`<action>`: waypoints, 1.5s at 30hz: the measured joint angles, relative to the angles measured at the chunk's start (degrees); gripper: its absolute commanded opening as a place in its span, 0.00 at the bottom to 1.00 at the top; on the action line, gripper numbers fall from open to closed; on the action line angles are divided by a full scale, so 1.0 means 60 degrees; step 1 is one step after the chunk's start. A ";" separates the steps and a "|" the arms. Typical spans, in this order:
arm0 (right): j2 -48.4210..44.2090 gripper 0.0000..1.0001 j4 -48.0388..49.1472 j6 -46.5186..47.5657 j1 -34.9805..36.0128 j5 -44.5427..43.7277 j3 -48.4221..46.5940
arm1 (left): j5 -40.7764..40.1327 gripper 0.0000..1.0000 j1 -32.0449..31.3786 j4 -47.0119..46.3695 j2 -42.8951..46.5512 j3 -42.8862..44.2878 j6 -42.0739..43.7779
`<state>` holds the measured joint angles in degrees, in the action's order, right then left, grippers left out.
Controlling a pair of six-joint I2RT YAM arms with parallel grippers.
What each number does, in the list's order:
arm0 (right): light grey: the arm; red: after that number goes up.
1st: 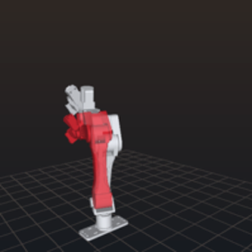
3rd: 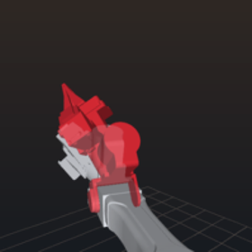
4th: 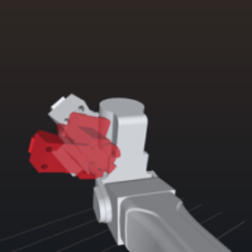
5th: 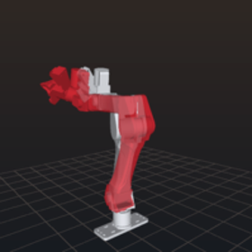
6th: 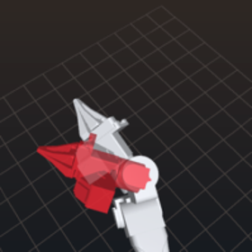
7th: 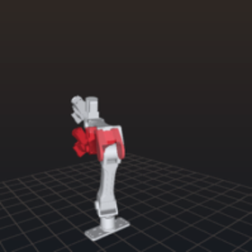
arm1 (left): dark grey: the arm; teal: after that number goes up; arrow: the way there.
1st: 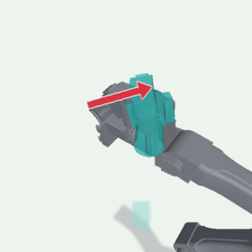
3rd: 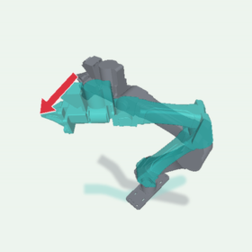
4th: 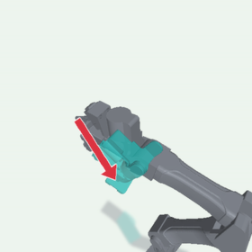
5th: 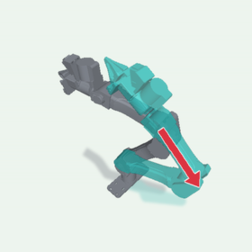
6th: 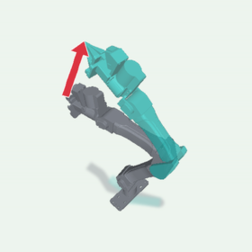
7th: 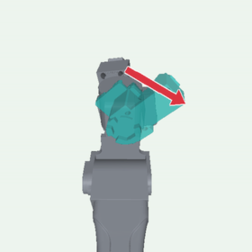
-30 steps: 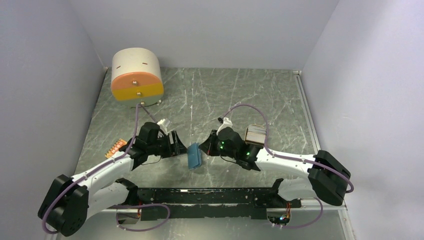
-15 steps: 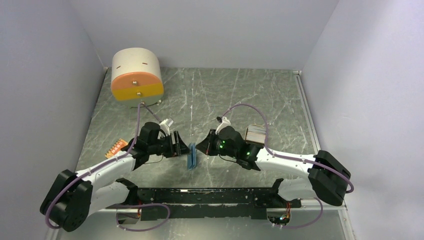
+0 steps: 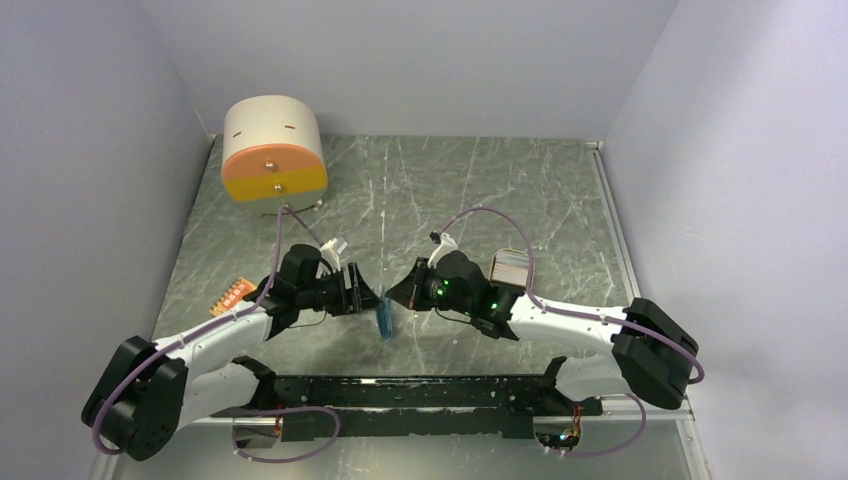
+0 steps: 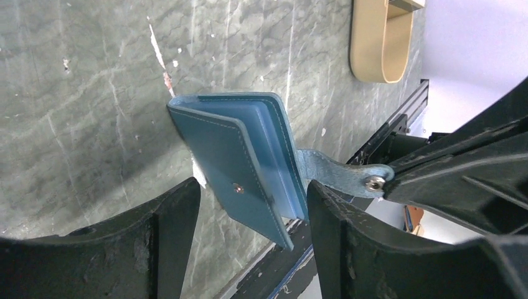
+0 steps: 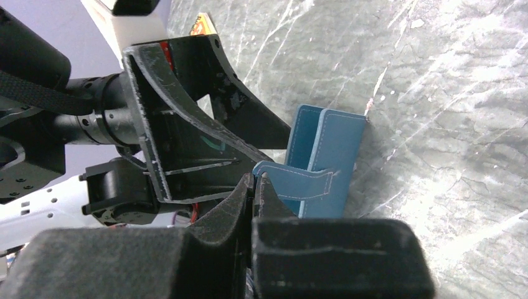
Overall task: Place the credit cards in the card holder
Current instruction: Open the card holder at the center of the board.
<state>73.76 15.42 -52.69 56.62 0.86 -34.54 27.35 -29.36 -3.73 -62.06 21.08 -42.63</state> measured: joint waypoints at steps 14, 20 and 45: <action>0.0000 0.02 -0.0055 -0.0073 -0.0004 -0.0117 0.0025 | -0.0463 0.35 0.0000 0.0739 0.0007 0.0022 0.0484; -0.0036 0.35 -0.1333 0.0127 -0.0036 -0.0812 0.0029 | -0.0696 0.09 -0.0004 0.1184 -0.0018 0.0270 0.0750; 0.0943 0.72 -0.3147 0.0317 0.1916 -0.1147 -0.2208 | -0.1020 0.09 -0.0007 0.1453 0.0011 0.0353 0.0714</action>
<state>79.42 -3.46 -50.78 68.12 -6.02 -47.79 21.23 -29.41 4.99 -62.00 23.20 -38.35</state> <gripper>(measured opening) 0.719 0.098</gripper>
